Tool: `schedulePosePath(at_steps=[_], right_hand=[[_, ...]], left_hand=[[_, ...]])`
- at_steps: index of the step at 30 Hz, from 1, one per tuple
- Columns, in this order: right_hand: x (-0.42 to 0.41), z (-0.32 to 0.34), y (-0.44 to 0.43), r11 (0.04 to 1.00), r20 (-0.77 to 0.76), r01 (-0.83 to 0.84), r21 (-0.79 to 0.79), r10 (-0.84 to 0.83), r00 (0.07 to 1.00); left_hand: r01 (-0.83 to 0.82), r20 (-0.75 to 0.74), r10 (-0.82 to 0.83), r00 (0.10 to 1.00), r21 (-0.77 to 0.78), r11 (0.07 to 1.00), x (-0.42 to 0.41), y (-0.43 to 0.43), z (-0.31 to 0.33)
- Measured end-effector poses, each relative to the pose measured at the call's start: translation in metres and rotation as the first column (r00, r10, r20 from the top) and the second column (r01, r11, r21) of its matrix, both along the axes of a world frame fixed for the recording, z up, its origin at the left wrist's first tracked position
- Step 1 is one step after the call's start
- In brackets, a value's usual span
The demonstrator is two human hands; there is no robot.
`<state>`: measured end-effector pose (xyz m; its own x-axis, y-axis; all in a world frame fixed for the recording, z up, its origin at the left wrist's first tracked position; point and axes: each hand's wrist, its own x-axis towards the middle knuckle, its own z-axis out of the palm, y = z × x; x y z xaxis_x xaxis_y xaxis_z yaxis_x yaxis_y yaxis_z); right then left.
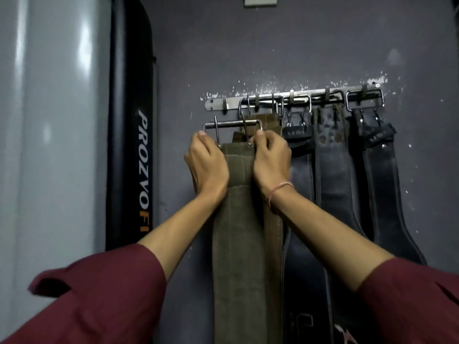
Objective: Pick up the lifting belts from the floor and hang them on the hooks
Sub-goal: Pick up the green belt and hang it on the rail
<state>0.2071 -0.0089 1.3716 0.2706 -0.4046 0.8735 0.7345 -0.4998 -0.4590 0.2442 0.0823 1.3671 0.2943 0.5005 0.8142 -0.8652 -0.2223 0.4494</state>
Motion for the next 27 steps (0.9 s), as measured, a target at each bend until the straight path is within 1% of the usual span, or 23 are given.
schedulePosePath(at_steps=[3,5,11,13,17,21,25,27], right_hand=[[0.021,0.048,-0.001,0.999,0.007,0.043,0.015,-0.043,0.999],[0.034,0.073,-0.002,0.995,-0.037,0.092,0.023,-0.092,0.995],[0.066,0.114,-0.004,0.996,-0.062,0.081,0.032,-0.078,0.995],[0.074,0.119,-0.004,0.997,-0.073,0.070,0.040,-0.067,0.995],[0.084,0.124,-0.005,0.997,-0.088,0.036,0.069,-0.030,0.996],[0.096,0.122,-0.009,0.997,-0.112,0.077,0.030,-0.073,0.991],[0.096,0.112,-0.013,0.990,-0.129,0.112,-0.080,-0.122,0.984],[0.093,0.106,-0.011,0.990,-0.122,0.107,-0.086,-0.117,0.986]], left_hand=[[-0.068,0.035,0.068,0.997,0.004,0.998,0.018,0.000,0.046],[-0.108,0.032,0.108,0.994,0.012,0.994,0.031,-0.001,0.073],[-0.166,-0.035,0.169,0.985,0.086,0.982,0.069,-0.003,0.117],[-0.180,-0.071,0.189,0.979,0.120,0.976,0.075,-0.003,0.123],[-0.153,-0.136,0.176,0.975,0.167,0.974,0.084,-0.004,0.128],[-0.100,-0.218,0.139,0.966,0.181,0.978,0.095,-0.003,0.122],[-0.055,-0.205,0.088,0.975,0.161,0.985,0.105,-0.001,0.107],[-0.037,-0.183,0.067,0.981,0.159,0.987,0.105,0.001,0.103]])
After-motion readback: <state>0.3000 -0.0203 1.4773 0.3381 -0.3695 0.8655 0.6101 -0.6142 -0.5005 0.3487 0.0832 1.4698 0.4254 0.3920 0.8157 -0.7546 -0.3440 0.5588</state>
